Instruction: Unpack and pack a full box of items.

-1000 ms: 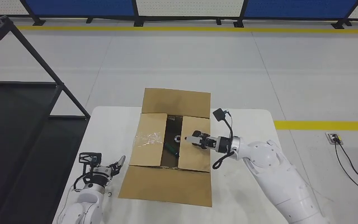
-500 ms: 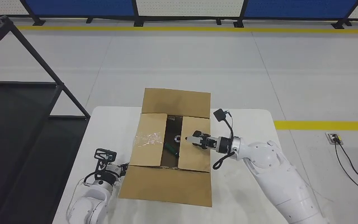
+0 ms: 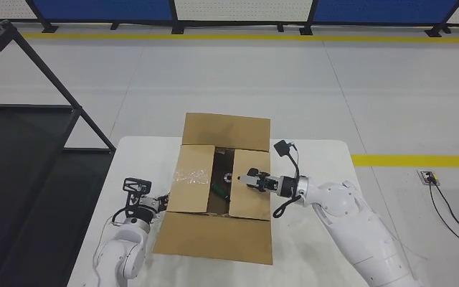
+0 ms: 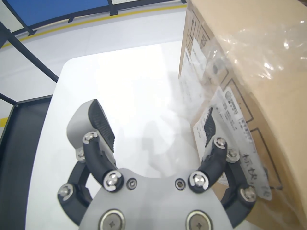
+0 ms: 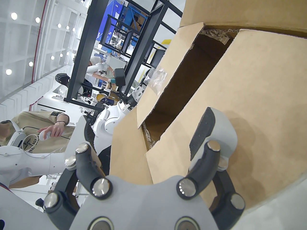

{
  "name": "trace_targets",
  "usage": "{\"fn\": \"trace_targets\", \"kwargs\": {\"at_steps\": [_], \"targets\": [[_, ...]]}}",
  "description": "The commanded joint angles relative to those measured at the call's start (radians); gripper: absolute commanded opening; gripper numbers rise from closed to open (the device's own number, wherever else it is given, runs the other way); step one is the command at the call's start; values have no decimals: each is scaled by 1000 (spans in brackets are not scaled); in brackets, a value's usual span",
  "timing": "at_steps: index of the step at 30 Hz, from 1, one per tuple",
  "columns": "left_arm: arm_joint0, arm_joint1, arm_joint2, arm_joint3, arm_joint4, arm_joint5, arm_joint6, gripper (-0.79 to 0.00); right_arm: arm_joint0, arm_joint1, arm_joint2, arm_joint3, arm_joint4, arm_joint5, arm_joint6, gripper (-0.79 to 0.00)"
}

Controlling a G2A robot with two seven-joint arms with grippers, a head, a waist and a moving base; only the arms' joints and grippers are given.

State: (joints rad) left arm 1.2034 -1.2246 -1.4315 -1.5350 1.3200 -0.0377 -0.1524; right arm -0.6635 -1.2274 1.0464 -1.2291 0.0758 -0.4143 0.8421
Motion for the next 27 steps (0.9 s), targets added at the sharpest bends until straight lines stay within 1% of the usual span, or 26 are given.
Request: {"fn": "trace_targets", "kwargs": {"at_steps": [1,8,18,21,24,27], "targets": [[-10,-3,9,3,-1,23,5,0,-1,0,1,-1,0,0,0,0],[-28,-13,20,22,-21,92,19,0,-5,2,6,-3,-3,0,2,0],[-31,-20,13,42,-47,125,50,0,7,0,2,4,-1,2,11,0],[-27,-20,18,44,-7,131,73,0,9,-1,0,7,0,1,11,0],[-20,-19,34,53,69,142,101,0,11,-1,0,10,0,-1,11,0],[-10,-21,41,58,84,150,119,0,9,-1,1,12,2,-4,9,0]]}}
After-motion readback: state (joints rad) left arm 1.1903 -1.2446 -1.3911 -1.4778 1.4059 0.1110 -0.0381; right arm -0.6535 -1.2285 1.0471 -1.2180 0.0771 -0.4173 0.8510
